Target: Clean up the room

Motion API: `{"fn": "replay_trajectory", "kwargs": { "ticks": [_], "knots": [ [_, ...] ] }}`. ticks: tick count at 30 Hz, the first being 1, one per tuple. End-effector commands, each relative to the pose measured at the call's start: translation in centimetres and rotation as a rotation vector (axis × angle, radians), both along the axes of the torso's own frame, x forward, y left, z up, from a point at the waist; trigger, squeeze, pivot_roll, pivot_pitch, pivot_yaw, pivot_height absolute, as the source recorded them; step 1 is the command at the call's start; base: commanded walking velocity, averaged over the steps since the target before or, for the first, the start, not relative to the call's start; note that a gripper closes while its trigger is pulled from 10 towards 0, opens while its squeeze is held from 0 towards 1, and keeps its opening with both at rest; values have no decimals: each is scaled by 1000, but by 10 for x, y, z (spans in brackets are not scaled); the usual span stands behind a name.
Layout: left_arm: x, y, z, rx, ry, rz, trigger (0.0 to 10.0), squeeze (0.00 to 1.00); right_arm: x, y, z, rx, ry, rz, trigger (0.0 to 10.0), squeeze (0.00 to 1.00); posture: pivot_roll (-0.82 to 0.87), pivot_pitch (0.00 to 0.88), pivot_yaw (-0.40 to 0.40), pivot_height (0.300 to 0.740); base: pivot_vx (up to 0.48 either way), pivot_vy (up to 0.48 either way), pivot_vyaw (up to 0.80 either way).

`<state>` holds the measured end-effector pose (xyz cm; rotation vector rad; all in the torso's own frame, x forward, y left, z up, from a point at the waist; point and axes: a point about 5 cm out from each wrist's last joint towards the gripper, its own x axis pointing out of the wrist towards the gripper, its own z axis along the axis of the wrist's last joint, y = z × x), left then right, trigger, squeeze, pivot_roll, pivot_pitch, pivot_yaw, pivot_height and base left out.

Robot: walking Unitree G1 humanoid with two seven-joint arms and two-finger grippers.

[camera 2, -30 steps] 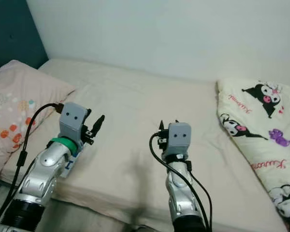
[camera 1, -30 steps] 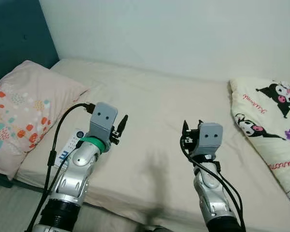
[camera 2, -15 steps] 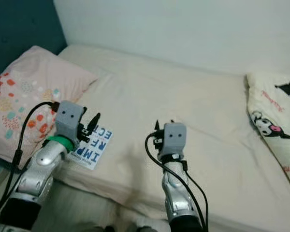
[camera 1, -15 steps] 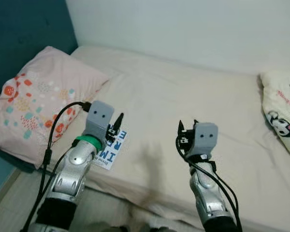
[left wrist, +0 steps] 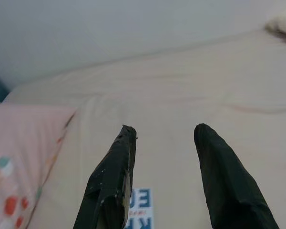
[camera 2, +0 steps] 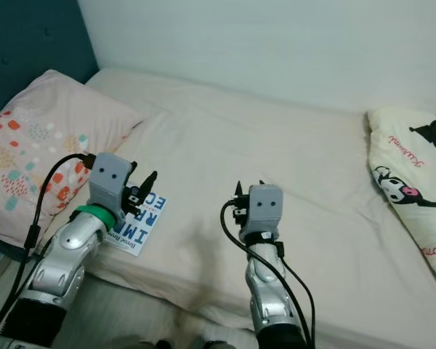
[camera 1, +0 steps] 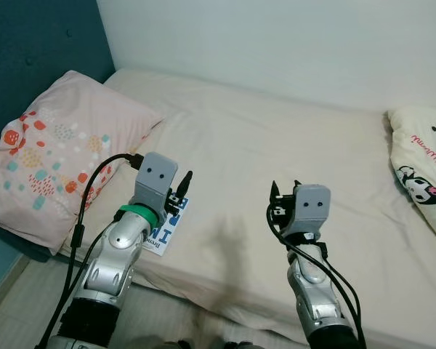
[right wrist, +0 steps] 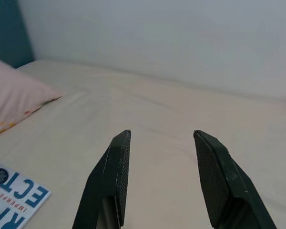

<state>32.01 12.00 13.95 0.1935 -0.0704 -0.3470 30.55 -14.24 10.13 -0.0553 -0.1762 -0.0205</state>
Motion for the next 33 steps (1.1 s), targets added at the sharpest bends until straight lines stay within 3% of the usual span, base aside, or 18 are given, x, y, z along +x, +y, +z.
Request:
{"fn": "replay_trajectory", "kwargs": {
  "ticks": [1,24,33],
  "knots": [
    [-2,-3,-3,-3,16,-15,10000,0,-3,-5,-7,12,35,-22,10000,0,-38,13,61,740,0,0,-800],
    [-1,-2,-5,12,26,-8,10000,0,0,-6,-6,33,41,-19,10000,0,-39,5,62,740,0,0,-800],
    [-2,-2,-3,29,-9,-13,10000,0,1,-6,-4,7,30,-9,10000,0,-38,6,63,740,0,-269,0]
  ]
}}
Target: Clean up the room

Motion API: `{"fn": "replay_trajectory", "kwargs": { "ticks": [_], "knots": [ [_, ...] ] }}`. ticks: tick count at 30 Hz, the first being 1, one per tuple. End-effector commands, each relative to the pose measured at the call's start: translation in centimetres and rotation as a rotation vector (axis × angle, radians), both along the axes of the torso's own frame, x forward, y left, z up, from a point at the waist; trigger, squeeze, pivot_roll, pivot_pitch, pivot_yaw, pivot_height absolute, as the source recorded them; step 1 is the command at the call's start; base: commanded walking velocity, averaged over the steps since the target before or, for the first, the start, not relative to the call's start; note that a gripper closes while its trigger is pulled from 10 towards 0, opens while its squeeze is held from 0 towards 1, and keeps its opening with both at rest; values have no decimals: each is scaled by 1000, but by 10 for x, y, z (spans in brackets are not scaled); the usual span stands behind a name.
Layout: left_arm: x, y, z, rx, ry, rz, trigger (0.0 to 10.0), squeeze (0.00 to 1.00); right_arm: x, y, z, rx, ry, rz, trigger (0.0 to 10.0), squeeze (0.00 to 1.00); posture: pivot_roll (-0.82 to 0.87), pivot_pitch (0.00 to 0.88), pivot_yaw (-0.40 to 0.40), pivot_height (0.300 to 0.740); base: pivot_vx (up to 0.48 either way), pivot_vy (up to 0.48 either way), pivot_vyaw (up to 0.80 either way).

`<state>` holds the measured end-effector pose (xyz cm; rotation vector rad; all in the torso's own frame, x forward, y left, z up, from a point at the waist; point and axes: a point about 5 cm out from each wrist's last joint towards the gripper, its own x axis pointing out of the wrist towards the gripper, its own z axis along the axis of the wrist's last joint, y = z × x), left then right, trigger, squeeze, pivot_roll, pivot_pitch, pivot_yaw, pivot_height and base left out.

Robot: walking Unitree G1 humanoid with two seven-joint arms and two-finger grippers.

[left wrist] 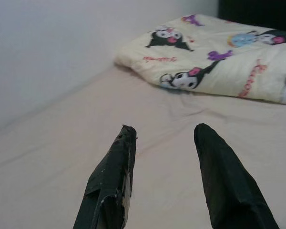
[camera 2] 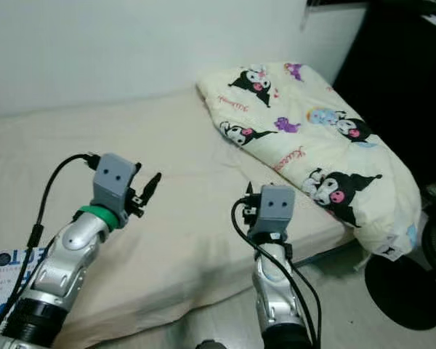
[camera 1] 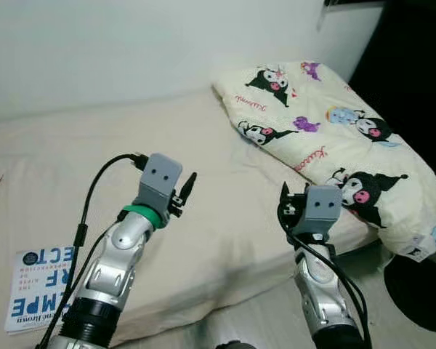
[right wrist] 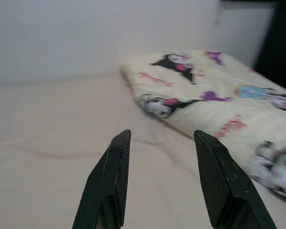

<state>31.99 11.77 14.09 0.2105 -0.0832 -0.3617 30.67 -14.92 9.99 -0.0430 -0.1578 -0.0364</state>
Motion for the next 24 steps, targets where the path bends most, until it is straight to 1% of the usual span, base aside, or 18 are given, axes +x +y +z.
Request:
{"fn": "replay_trajectory", "kwargs": {
  "ticks": [1,24],
  "knots": [
    [-2,1,-4,16,2,3,10000,0,0,1,-3,-7,12,7,10000,0,-37,8,62,740,0,-480,0],
    [-1,0,-5,13,4,7,10000,0,-2,3,-4,-2,16,14,10000,0,-38,10,62,740,0,-475,0]
  ]
}}
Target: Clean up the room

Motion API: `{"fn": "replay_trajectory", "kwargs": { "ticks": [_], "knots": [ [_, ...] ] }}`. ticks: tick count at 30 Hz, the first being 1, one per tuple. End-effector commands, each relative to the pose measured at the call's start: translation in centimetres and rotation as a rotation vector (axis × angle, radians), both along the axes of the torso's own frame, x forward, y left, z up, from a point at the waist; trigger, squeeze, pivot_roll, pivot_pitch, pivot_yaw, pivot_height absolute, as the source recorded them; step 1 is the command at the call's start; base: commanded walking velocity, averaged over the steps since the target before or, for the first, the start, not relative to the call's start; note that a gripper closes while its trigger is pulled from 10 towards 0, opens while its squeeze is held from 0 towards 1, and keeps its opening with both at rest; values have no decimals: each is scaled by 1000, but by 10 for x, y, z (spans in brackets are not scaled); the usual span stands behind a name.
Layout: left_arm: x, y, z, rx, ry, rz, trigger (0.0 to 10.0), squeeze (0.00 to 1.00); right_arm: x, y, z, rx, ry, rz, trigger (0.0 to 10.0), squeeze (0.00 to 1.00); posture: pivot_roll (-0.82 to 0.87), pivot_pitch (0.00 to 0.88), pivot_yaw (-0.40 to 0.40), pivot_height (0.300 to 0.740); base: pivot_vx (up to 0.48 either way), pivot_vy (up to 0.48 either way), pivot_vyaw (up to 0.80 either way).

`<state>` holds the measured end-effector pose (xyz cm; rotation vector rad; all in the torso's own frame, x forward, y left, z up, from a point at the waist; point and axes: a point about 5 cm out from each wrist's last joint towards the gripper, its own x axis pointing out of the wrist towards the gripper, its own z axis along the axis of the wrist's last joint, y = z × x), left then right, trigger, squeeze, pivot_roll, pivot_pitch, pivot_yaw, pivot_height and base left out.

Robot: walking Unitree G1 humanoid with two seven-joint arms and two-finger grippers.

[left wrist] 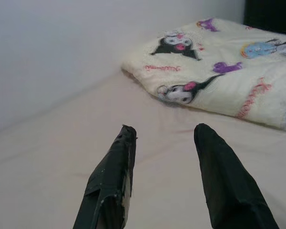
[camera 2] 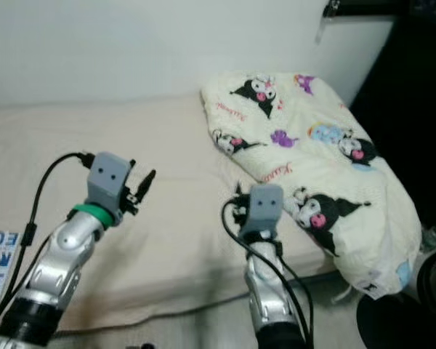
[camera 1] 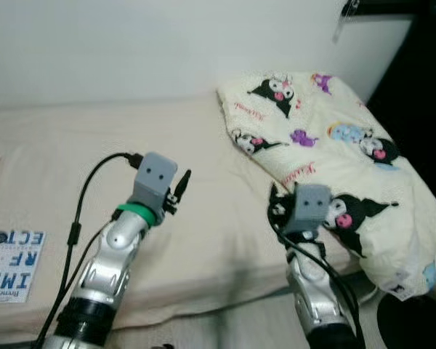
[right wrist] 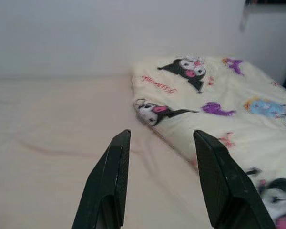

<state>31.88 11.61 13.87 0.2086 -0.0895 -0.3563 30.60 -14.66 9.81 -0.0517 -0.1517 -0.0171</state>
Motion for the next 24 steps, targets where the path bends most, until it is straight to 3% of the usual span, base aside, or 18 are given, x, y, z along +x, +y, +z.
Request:
{"fn": "replay_trajectory", "kwargs": {
  "ticks": [1,24],
  "knots": [
    [0,2,-3,17,11,3,10000,0,-1,1,-2,7,9,-5,10000,0,-38,11,63,740,0,-412,0],
    [0,2,-3,23,20,2,10000,0,-3,1,-3,16,6,-6,10000,0,-40,16,69,740,0,-388,0]
  ]
}}
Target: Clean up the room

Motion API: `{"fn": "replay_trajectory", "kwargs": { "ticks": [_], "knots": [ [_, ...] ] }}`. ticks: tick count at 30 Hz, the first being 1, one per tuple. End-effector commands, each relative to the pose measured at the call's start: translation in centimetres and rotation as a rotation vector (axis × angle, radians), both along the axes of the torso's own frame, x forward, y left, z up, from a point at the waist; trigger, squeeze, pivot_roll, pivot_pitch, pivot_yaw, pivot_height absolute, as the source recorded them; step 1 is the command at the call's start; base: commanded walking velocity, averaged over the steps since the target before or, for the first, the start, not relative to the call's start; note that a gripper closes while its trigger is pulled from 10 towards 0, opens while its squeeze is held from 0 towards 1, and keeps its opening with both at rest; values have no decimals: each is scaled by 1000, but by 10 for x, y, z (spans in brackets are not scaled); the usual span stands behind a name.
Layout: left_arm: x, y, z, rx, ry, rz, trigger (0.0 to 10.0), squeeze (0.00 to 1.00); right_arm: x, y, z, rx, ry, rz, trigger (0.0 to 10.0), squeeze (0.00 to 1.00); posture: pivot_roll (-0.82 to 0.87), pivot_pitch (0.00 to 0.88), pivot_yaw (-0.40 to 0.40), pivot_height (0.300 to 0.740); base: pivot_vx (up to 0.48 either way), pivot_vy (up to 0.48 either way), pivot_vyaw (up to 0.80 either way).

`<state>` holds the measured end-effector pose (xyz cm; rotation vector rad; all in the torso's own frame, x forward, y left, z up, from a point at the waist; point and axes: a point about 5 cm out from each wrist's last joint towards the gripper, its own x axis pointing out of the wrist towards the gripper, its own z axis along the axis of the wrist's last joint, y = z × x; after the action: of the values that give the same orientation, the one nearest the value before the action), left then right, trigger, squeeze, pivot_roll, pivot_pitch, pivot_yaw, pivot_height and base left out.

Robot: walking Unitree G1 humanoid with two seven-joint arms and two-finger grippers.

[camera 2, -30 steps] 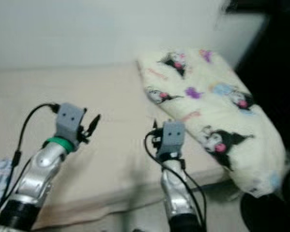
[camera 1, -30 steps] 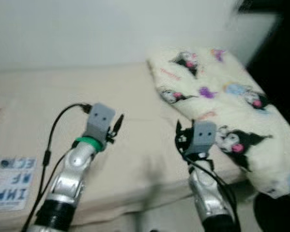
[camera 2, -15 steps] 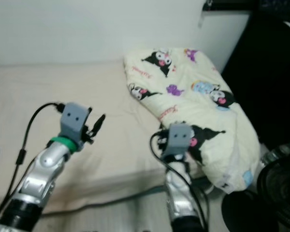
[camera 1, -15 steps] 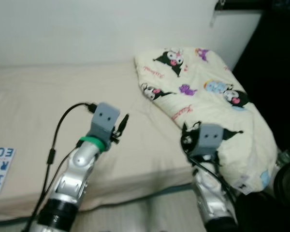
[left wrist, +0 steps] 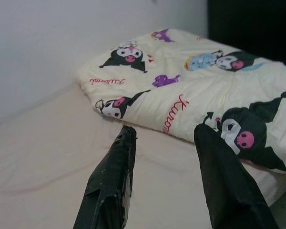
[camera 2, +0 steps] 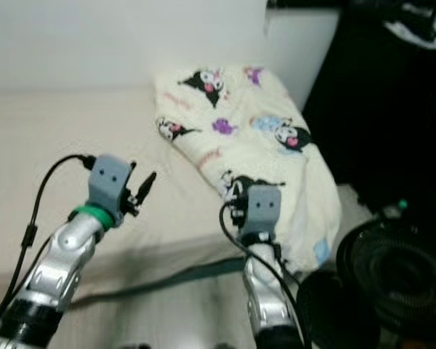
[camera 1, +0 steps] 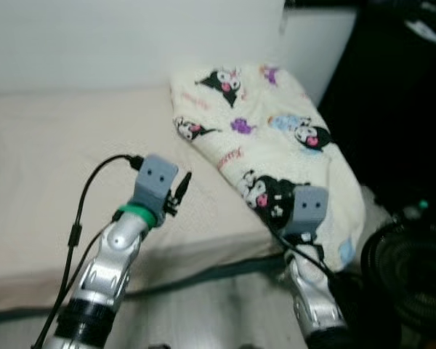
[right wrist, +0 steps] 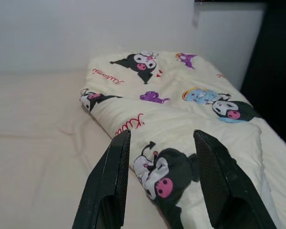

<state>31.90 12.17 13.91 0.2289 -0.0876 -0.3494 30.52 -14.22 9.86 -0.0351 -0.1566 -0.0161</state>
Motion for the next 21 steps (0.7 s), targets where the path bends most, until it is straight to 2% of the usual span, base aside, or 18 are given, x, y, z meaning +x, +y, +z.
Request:
{"fn": "replay_trajectory", "kwargs": {
  "ticks": [1,6,17,21],
  "knots": [
    [0,-3,-4,3,22,-6,10000,0,-2,-3,-3,0,11,-8,10000,0,-40,16,69,740,0,0,0],
    [2,-2,-6,-4,48,19,10000,0,-2,-3,-3,1,11,-8,10000,0,-40,15,68,740,0,0,0],
    [3,-1,-7,-3,59,28,10000,0,-2,-2,-2,4,7,-2,10000,0,-40,13,69,740,0,480,0],
    [3,-1,-6,1,49,28,10000,0,-2,-1,-2,8,5,3,10000,0,-40,11,68,740,0,135,0]
  ]
}}
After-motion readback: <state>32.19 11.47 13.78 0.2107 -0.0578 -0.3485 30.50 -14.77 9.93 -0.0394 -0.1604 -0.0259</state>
